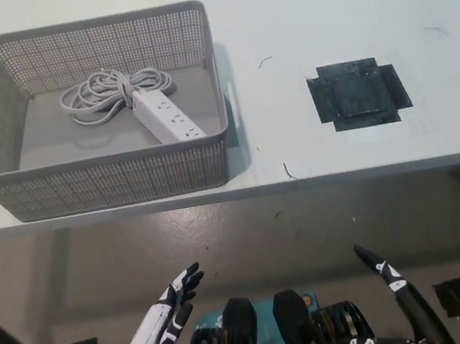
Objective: Use the right hand to pick up a power strip and put it into a container on the left side
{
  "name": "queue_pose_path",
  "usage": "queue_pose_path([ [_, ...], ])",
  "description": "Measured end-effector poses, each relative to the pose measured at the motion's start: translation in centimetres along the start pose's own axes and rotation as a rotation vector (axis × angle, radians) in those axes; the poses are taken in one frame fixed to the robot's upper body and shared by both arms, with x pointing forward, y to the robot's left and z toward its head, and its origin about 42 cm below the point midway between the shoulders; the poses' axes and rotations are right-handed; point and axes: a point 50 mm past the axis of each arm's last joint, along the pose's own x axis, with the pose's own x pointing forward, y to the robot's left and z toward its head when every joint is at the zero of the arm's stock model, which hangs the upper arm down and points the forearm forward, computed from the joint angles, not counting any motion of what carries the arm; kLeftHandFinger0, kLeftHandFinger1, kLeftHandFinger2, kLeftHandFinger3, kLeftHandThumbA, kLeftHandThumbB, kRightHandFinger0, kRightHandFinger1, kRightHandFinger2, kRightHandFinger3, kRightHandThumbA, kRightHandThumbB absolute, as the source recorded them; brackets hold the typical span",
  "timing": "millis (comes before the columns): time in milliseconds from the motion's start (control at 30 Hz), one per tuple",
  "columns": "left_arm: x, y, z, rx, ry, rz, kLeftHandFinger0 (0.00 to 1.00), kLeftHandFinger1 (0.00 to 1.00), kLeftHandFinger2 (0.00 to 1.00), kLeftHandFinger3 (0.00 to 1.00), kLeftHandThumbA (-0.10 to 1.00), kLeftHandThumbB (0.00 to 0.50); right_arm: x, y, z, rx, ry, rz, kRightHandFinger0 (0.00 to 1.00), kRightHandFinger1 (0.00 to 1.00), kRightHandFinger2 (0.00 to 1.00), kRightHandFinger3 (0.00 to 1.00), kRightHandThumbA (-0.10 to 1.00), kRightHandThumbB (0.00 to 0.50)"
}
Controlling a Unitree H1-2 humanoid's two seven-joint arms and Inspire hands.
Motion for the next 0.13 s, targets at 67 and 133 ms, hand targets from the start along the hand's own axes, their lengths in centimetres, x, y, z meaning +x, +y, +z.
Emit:
queue_pose_path([
  [67,-0.25,0.16,-0.1,0.0,0.0,0.018,1.0,1.0,1.0,1.0,1.0,0.219,0.19,-0.2,-0.12,0.002,-0.015,-0.01,1.0,1.0,1.0,1.0,1.0,0.242],
  [133,-0.34,0.29,-0.13,0.001,-0.001,0.028,1.0,1.0,1.0,1.0,1.0,0.228,0.29,-0.15,0.02,0.004,-0.031,-0.015,1.0,1.0,1.0,1.0,1.0,0.244],
])
